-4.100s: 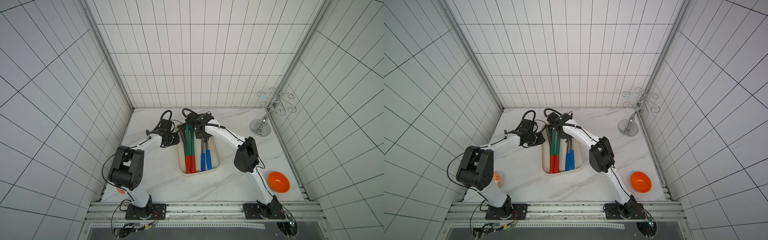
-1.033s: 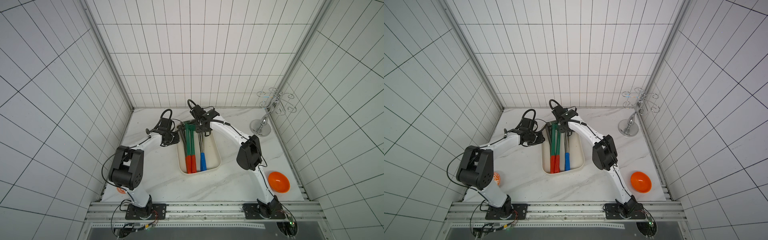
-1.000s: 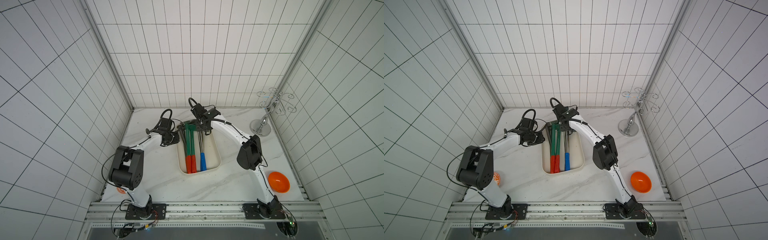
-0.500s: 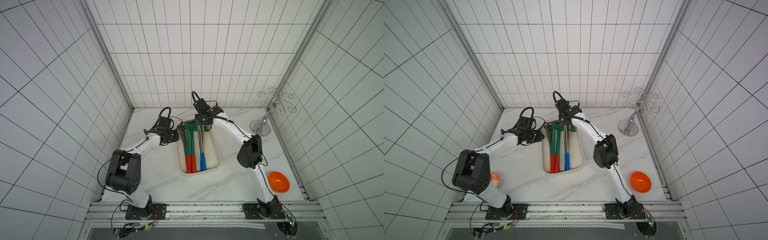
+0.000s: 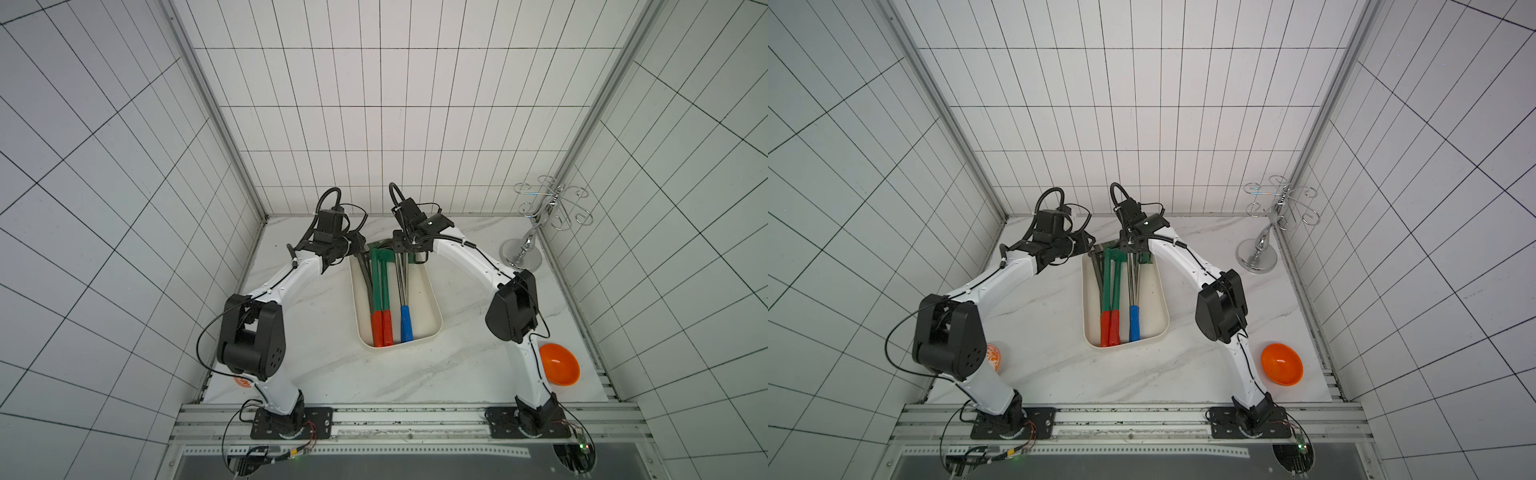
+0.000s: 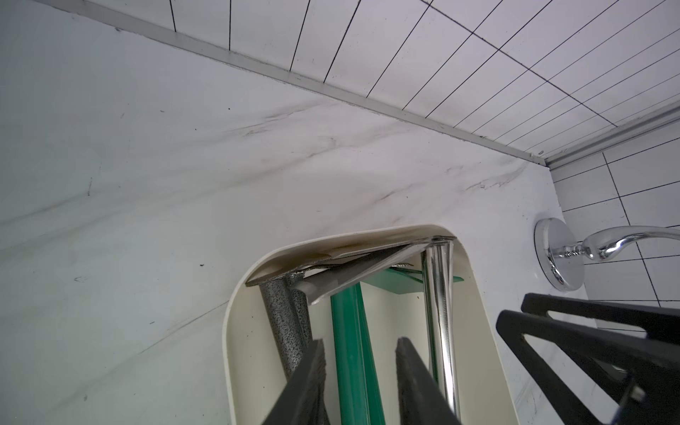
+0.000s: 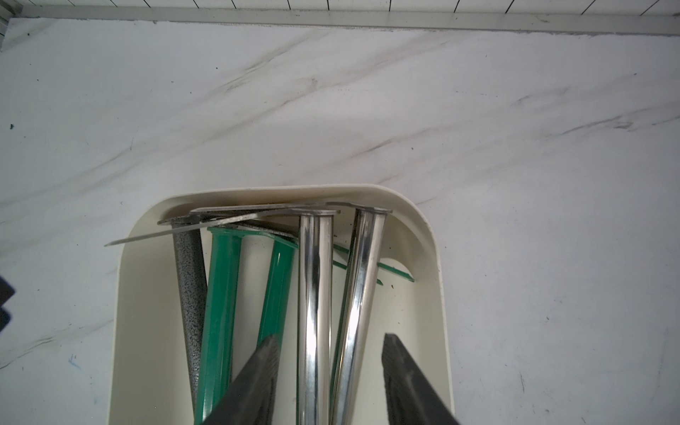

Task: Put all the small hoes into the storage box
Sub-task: Place the hoe in the storage box.

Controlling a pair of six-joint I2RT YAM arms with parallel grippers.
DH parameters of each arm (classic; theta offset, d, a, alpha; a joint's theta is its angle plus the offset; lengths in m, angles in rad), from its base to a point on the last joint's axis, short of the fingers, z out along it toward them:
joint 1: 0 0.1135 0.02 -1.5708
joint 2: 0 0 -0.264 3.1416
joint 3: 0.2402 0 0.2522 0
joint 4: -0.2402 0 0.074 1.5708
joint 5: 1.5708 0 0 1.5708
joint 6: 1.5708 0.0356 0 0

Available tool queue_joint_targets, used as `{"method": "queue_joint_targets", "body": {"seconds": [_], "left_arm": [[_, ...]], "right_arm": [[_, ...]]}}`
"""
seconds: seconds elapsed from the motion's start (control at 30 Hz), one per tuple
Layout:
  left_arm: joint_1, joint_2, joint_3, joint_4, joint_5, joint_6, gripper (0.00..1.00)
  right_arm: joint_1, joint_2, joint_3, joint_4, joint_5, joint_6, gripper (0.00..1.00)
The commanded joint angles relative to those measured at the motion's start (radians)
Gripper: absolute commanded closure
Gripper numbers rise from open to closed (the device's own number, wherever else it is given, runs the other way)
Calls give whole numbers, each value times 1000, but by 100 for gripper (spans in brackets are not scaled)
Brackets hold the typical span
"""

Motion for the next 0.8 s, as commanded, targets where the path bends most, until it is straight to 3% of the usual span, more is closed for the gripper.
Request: {"method": "queue_joint_targets", "body": {"seconds": [0.0, 0.77], "left_arm": [[-8, 49, 49, 27, 15, -21, 67], [-23, 169, 137, 5, -16, -15, 72]], "right_arm": [[8, -55, -85, 19, -7, 12, 52], [20, -102, -178, 40, -5, 19, 53]]}}
